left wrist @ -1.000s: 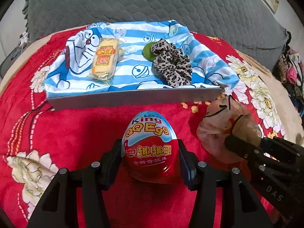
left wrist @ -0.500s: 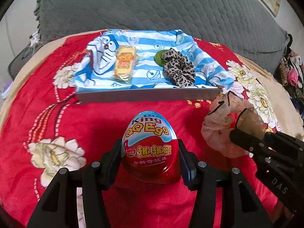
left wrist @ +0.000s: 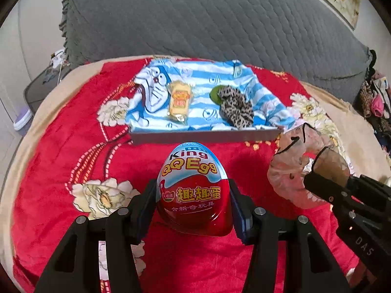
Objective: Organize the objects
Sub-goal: 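Lift the red egg with the left tool while the right lifts the beige scrunchie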
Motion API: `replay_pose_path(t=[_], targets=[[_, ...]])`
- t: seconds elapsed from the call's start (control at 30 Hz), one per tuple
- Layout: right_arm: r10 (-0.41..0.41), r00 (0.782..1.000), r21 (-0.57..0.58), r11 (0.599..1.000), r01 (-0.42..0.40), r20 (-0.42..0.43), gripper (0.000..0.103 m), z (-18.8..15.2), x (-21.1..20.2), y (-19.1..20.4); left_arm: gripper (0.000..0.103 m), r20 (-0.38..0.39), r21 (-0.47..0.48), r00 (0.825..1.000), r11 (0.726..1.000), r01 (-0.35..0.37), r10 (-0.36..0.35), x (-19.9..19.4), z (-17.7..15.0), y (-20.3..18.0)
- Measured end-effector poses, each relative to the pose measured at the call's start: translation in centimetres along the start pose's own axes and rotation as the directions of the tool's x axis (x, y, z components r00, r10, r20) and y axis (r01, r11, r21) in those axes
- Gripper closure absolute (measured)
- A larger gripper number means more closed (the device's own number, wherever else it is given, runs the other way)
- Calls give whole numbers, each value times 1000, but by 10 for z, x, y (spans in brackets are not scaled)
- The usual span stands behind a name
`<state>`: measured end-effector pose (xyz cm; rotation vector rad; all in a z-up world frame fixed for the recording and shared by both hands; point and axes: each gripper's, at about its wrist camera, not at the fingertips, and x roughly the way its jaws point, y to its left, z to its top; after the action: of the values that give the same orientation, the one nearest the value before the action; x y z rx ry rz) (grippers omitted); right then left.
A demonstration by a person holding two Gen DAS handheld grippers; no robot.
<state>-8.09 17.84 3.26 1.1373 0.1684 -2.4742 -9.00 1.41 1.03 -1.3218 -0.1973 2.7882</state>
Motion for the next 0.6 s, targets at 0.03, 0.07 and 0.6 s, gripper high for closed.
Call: replay_pose_path(t=[0.03,0.07,0.6], targets=[[3,1000,-1,1000,-3,5,82,1,-3,2,47,10,-2,1000,1000,-1,1,-5,2,1],[5,1000,-1,1000,-5,9,82,2,-5,4,47,18,-2,1000,1000,-3,3,-9,4,1],[19,994,-21,1000,-16,104,82,21,-52,24,47,89,-14,996,1000,-12,13,-55,23,2]])
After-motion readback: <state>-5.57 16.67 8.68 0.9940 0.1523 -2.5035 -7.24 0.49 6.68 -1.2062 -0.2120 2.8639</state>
